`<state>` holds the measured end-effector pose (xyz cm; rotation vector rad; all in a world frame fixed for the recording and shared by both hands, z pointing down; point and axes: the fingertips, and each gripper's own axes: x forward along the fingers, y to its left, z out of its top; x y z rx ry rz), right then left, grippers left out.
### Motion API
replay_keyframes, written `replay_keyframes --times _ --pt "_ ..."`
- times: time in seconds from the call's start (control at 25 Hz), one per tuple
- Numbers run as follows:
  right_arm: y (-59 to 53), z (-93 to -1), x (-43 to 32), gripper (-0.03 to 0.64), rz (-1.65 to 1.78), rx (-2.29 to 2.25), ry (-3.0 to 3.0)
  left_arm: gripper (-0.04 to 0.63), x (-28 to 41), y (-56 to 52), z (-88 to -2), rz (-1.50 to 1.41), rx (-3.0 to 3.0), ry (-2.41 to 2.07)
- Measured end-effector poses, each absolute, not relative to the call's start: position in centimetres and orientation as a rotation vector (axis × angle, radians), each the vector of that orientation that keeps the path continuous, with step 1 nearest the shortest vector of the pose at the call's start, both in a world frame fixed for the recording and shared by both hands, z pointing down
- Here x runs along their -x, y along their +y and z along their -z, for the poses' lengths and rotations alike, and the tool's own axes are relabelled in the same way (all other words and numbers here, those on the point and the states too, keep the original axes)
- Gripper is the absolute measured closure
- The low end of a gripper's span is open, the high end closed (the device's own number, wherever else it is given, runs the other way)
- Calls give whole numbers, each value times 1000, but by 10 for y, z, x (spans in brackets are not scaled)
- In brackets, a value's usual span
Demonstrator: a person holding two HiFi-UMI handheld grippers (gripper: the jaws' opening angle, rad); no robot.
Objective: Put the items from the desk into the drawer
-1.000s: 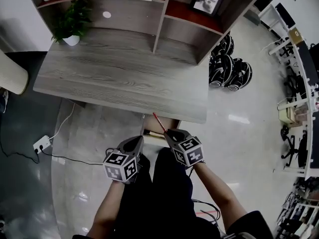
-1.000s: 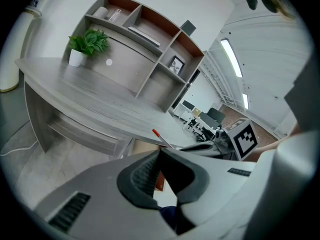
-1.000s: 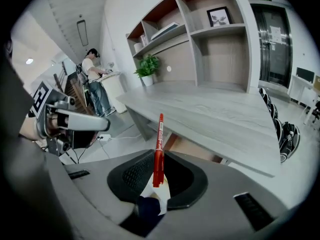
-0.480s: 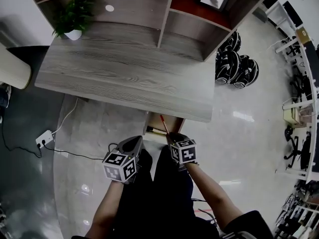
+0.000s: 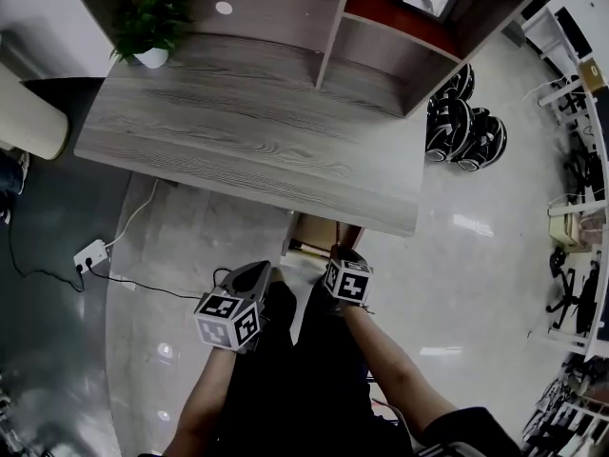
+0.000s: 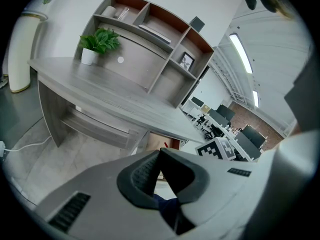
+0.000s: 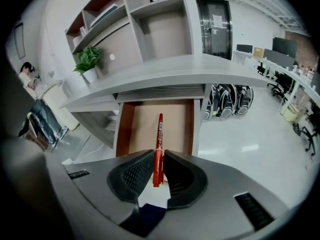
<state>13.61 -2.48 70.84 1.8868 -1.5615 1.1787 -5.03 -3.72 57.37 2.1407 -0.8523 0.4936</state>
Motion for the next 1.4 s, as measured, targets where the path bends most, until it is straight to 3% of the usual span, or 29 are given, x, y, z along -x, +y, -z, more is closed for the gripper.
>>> replay_keyframes --times 0.36,0.6,0.8,1.4 --pt "-36 -716 -156 552 -1240 -1977 -1451 572 57 -36 -576 -497 -2126 -871" --pt "-60 -710 -136 549 -1465 -1980 -1652 572 57 -37 -576 -481 -2118 -882" --pt "-71 -703 -120 474 -1557 -1914 -1772 572 53 -36 -576 -479 -2122 -871" --pt "-45 -670 -106 488 -1543 -1901 -1885 572 39 -36 -571 -446 -2160 -810"
